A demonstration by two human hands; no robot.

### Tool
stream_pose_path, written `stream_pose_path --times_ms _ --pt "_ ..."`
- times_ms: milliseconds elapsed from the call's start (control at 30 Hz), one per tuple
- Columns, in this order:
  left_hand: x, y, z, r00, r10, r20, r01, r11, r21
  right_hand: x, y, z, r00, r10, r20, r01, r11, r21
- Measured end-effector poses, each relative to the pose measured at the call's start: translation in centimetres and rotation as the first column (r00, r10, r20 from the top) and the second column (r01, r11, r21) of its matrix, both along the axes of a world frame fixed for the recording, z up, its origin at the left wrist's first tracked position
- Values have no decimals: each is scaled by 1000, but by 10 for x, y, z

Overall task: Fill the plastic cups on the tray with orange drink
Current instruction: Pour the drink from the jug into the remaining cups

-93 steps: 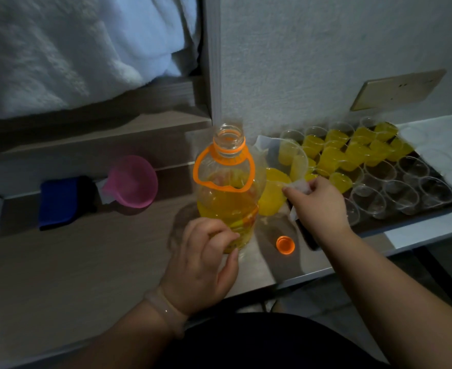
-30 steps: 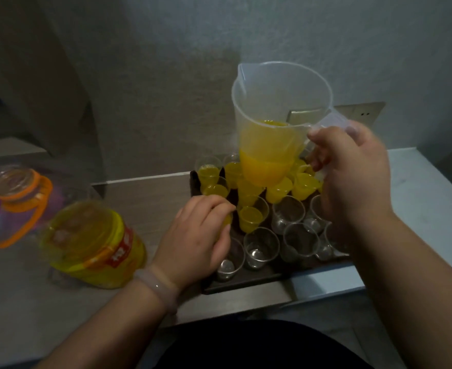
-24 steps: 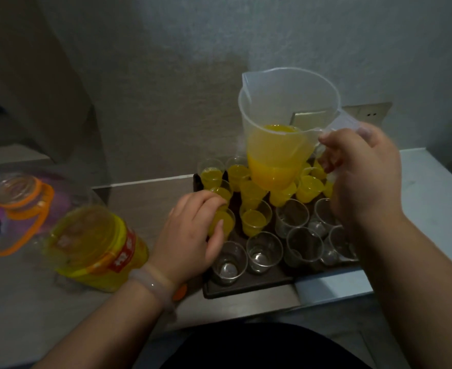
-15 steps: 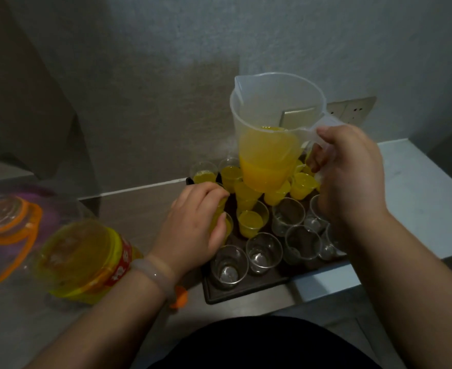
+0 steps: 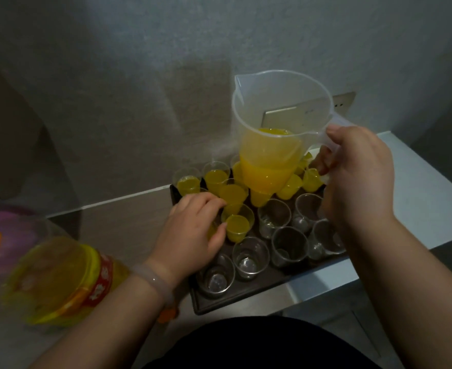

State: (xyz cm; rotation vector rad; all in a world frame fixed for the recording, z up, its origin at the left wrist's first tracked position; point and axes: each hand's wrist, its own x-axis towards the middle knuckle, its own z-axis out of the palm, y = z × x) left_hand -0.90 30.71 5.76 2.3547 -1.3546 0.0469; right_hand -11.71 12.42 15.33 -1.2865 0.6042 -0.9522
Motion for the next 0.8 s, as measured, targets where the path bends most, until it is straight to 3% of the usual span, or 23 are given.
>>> stream_pose_path --times_ms 200,267,500,567,700,800 --pt "1 -23 -2 995 94 -22 -94 995 -16 -4 -35 3 997 7 -76 -15 994 -106" --pt "-3 -32 -2 996 85 -28 -85 996 6 -2 -47 2 999 37 -13 -38 998 -56" --pt "-12 -72 -2 996 -56 -71 73 964 256 -1 -86 -6 991 87 -100 -108 968 -227" --pt "-12 -85 -1 994 -78 -72 97 943 318 -1 -93 -6 989 93 -112 -115 972 -207" --pt "-8 -104 0 994 -83 -77 108 900 423 -3 -103 -5 983 179 32 -178 984 -32" --pt "-6 -112 1 989 -95 -109 136 869 476 -4 -111 -6 975 218 41 -218 976 -16"
